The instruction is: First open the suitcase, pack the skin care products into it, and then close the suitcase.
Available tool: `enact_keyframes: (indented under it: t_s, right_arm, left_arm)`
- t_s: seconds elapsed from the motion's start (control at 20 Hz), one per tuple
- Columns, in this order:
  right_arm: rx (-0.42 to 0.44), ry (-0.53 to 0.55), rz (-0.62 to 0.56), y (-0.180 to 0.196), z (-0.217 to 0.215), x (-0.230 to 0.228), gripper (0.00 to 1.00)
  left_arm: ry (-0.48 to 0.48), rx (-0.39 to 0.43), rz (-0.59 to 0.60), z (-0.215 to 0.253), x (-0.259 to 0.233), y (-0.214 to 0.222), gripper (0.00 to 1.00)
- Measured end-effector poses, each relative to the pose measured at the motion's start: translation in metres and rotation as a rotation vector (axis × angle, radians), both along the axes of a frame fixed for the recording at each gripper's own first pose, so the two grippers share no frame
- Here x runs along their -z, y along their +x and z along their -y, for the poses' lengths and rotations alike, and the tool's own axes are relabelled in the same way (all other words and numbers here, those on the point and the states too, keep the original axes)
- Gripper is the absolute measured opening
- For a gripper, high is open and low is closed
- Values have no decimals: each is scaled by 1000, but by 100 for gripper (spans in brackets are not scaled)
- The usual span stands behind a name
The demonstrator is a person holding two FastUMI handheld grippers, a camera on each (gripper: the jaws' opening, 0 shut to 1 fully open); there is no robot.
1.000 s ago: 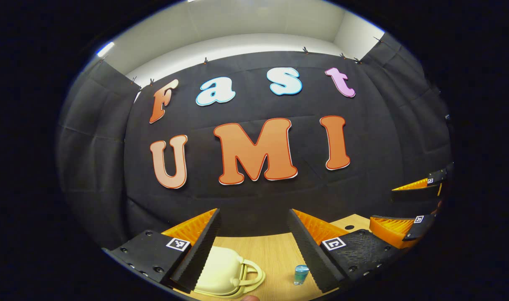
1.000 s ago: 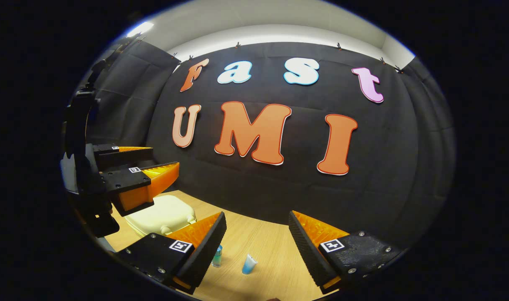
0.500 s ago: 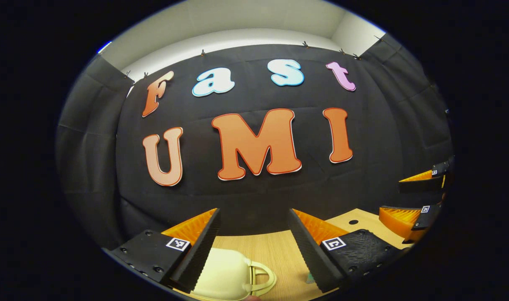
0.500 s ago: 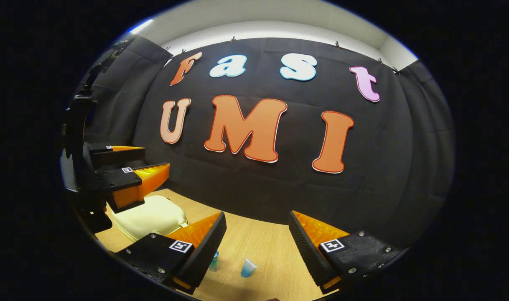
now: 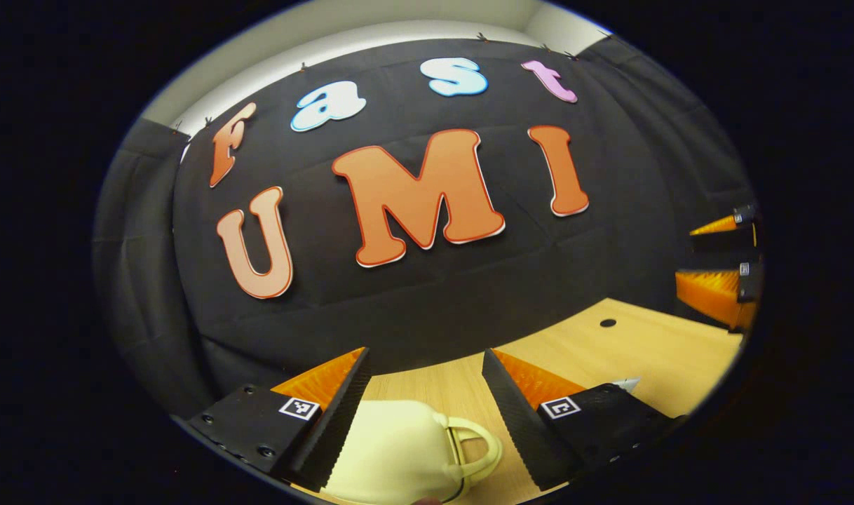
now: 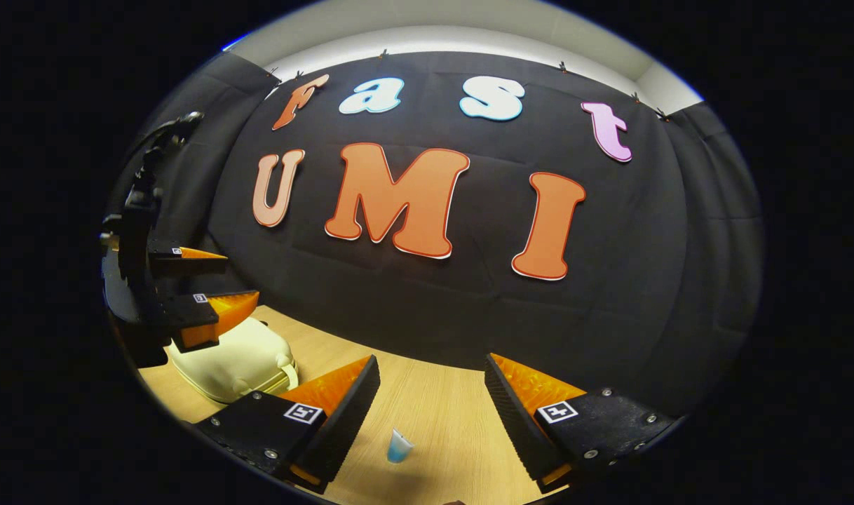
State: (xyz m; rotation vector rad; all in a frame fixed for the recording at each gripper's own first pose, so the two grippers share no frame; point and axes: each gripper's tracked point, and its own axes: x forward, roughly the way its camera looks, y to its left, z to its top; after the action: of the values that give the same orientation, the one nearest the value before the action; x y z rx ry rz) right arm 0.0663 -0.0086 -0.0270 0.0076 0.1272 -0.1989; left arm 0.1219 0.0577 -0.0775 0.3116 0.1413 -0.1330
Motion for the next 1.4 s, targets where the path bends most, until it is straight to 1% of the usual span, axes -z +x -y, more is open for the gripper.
enact_keyframes:
  t_s: [0.1, 0.2, 0.35, 0.5, 0.65, 0.85, 0.95, 1.1, 1.15, 1.25, 1.3, 1.35, 1.4]
  right_arm:
    - [3, 2, -14, -1, 4, 5, 95]
    - [8, 6, -28, 2, 9, 14, 95]
    - [20, 3, -46, 3, 16, 20, 95]
    - [33, 0, -60, 1, 22, 26, 95]
    - [46, -5, -70, 2, 28, 30, 96]
    - [55, -3, -80, 2, 30, 34, 96]
    - [55, 0, -86, 2, 29, 37, 96]
    - [53, 6, -94, 2, 27, 41, 96]
    - [52, 8, -96, 2, 27, 43, 96]
    - [55, 15, -98, 2, 27, 44, 96]
    - [56, 21, -98, 1, 26, 44, 96]
    - [59, 24, -99, 1, 27, 46, 96]
    - [60, 26, -100, 0, 28, 46, 96]
  left_arm:
    - [90, 27, -11, 4, 18, -3, 98]
    - [170, 68, -51, 13, 43, -7, 98]
    - [275, 123, -112, 26, 86, -15, 98]
    - [365, 161, -171, 32, 121, -18, 97]
    - [423, 169, -228, 29, 153, -17, 97]
    - [469, 188, -299, 23, 187, -19, 97]
    - [496, 199, -326, 21, 201, -21, 97]
    - [564, 201, -358, 17, 214, -26, 97]
    - [592, 194, -365, 15, 221, -25, 89]
    - [645, 191, -376, 15, 230, -24, 88]
    - [673, 203, -381, 18, 235, -25, 87]
    - [720, 204, -378, 20, 240, -20, 74]
    - [786, 199, -372, 19, 245, -16, 71]
